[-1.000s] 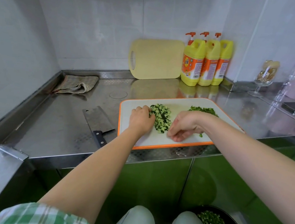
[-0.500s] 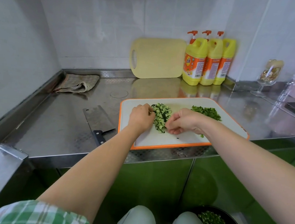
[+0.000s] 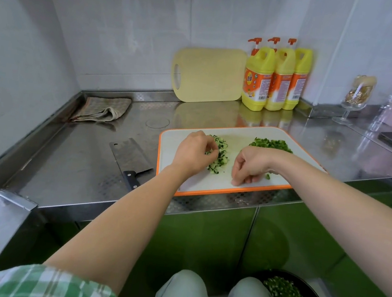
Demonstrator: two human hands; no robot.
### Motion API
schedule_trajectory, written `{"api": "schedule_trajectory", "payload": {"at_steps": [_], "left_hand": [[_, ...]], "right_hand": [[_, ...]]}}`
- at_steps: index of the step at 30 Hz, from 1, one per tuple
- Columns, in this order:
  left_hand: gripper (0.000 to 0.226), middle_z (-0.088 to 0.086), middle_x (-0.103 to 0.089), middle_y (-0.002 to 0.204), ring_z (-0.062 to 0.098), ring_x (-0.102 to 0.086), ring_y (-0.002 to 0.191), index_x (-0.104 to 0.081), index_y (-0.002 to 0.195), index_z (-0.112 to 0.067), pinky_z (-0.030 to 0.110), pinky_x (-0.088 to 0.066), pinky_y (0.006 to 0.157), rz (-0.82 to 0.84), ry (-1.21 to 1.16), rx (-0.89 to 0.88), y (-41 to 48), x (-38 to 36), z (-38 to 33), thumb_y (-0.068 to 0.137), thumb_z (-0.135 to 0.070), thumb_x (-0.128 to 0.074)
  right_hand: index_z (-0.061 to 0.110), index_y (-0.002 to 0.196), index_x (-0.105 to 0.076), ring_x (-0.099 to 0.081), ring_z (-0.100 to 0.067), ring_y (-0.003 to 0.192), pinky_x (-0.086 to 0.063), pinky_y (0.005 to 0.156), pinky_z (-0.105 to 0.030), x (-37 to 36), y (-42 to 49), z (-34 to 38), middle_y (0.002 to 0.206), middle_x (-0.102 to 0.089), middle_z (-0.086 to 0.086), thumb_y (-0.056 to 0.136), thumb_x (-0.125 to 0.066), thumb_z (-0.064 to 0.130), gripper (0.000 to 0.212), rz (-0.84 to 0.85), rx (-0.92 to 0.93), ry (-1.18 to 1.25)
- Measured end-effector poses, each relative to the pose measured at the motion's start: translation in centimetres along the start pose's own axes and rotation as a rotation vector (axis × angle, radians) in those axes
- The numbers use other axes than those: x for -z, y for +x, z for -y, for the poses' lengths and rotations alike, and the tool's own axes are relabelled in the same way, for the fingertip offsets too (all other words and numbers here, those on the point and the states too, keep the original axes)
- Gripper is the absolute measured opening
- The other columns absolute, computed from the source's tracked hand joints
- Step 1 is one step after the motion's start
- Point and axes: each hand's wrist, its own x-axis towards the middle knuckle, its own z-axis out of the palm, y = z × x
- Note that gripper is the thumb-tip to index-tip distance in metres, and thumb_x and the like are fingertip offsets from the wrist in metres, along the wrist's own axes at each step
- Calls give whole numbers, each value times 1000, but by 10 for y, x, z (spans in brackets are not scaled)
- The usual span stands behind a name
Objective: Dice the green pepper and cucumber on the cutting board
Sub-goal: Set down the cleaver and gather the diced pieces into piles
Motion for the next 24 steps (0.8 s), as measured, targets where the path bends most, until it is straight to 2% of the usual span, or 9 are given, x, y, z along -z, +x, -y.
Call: {"api": "schedule_trajectory", "payload": {"at_steps": [3, 6, 9, 12, 14, 18, 21, 24], "left_hand": [[10, 0, -57, 87, 17, -49, 86, -69, 86, -21, 26, -33, 69, 1, 4, -22, -2, 0, -3, 85, -22, -59], [12, 1, -58, 89, 15, -47, 85, -70, 89, -21, 25, -32, 68, -10, 7, -8, -2, 3, 0, 86, -20, -59], [13, 2, -62, 91, 17, -50, 88, -70, 89, -21, 28, -38, 71, -34, -5, 23, 0, 5, 4, 85, -18, -58], [15, 4, -63, 94, 20, -52, 91, -71, 91, -19, 27, -36, 72, -49, -10, 66, 2, 3, 8, 86, -17, -57], [15, 5, -63, 95, 22, -53, 93, -71, 93, -18, 26, -34, 72, -53, -5, 78, 4, 2, 10, 86, -17, -57], [16, 6, -64, 99, 22, -54, 97, -70, 96, -17, 25, -34, 73, -88, -22, 100, 9, 1, 14, 88, -17, -56], [20, 8, -62, 107, 24, -53, 102, -69, 103, -14, 27, -37, 79, -137, -64, 170, 16, -1, 17, 92, -17, -52], [27, 12, -61, 116, 28, -53, 110, -64, 111, -10, 32, -40, 87, -130, -199, 310, 26, -7, 20, 98, -23, -44]], "right_hand": [[-1, 93, -72, -62, -15, 63, -52, 59, -24, -2, 2, -1, 84, -72, -15, 79, -76, 3, 15, -46, 36, 30], [1, 87, -71, -62, -14, 63, -54, 62, -24, -3, 4, -4, 75, -70, -7, 80, -75, 1, 8, -120, 81, 47], [1, 83, -70, -62, -15, 64, -54, 62, -25, -5, 5, -5, 67, -67, 1, 79, -75, -2, 7, -199, 127, 97], [3, 79, -68, -62, -20, 64, -56, 66, -34, -8, 13, -4, 68, -67, -5, 76, -77, -3, 11, -278, 154, 152], [6, 77, -68, -62, -21, 64, -57, 74, -39, -12, 20, -3, 72, -68, -10, 75, -78, 0, 12, -345, 163, 151], [11, 77, -67, -65, -20, 69, -57, 78, -37, -15, 35, -1, 71, -68, -4, 78, -75, 4, 11, -559, 201, 188], [11, 92, -64, -63, -21, 87, -48, 77, -28, -10, 45, -3, 89, -67, -5, 90, -61, 14, 5, -744, 232, 235], [7, 127, -53, -53, -22, 117, -39, 94, -29, -10, 58, 1, 128, -58, -8, 102, -43, 27, 34, -680, 250, 280]]}}
